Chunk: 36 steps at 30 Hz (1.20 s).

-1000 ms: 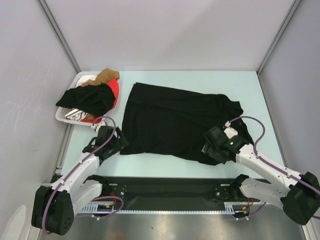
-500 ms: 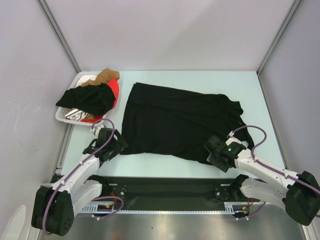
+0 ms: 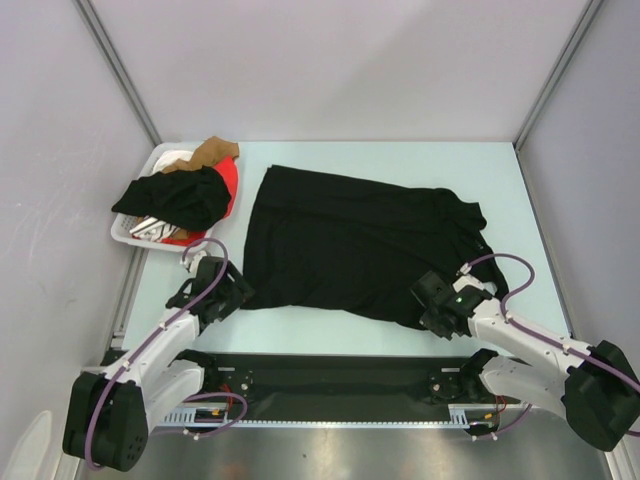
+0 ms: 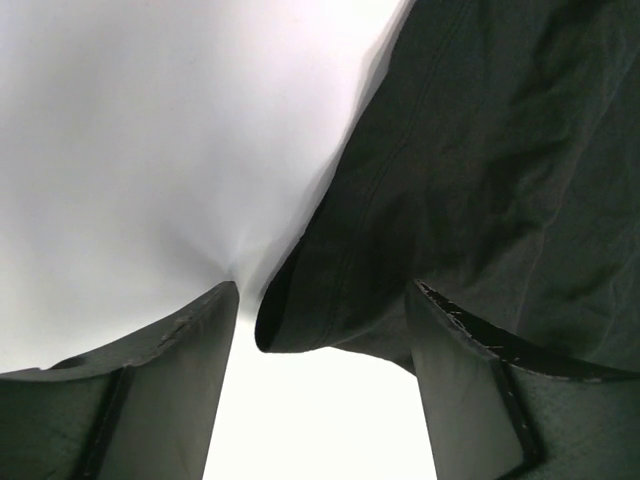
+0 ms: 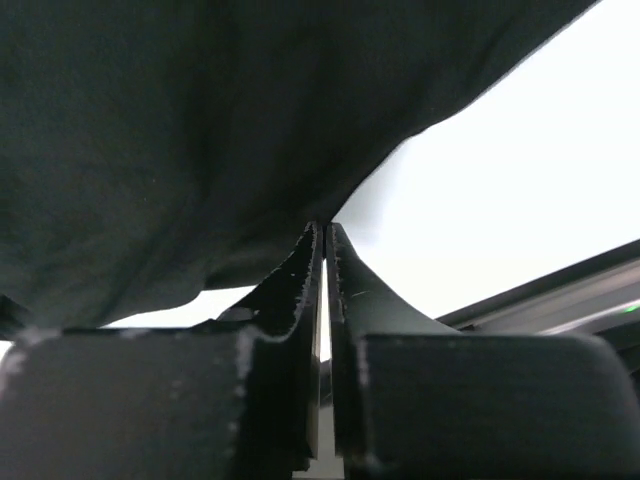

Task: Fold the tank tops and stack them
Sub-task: Fold the tank top

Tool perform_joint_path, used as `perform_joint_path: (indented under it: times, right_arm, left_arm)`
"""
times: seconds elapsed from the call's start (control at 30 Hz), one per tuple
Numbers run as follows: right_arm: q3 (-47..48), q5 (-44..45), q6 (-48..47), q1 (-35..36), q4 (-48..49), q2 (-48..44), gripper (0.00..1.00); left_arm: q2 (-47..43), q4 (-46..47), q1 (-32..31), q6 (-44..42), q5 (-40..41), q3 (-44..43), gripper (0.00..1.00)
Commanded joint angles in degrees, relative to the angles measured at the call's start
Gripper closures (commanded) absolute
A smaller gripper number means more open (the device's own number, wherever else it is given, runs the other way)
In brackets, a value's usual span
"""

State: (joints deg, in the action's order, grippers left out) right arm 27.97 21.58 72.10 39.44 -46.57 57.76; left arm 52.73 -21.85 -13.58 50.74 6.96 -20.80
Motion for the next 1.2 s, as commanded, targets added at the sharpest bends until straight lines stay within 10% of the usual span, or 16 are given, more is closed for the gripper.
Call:
perform_joint_path:
  times: [0.0, 0.4, 0.53, 0.8, 1.17]
  right_arm:
    - [0.3, 2.8, -0.1, -1.6, 0.7, -0.3, 1.00]
    - [0.1, 3.2, -2.3, -3.6, 1.3, -0.5, 1.00]
    - [0.2, 3.6, -2.6, -3.8, 0.6, -0.5, 1.00]
    - [0.4, 4.2, -2.7, -4.0, -3.2, -4.5, 1.00]
    - [3.0, -0.1, -4.2, -2.1, -9.6, -5.2, 1.00]
  left_arm:
    - [0.7, -3.0, 0.2, 2.1, 0.5, 0.5, 0.29]
    - [-2.0, -5.7, 0.1, 1.8, -2.6, 0.8, 0.35]
    - [-2.5, -1.9, -0.1, 2.0, -4.8, 2.7, 0.78]
    - [-1.4, -3.0, 0.0, 0.1, -0.6, -0.8, 0.98]
    - [-2.5, -10.0, 1.8, -1.6, 1.0, -8.7, 1.00]
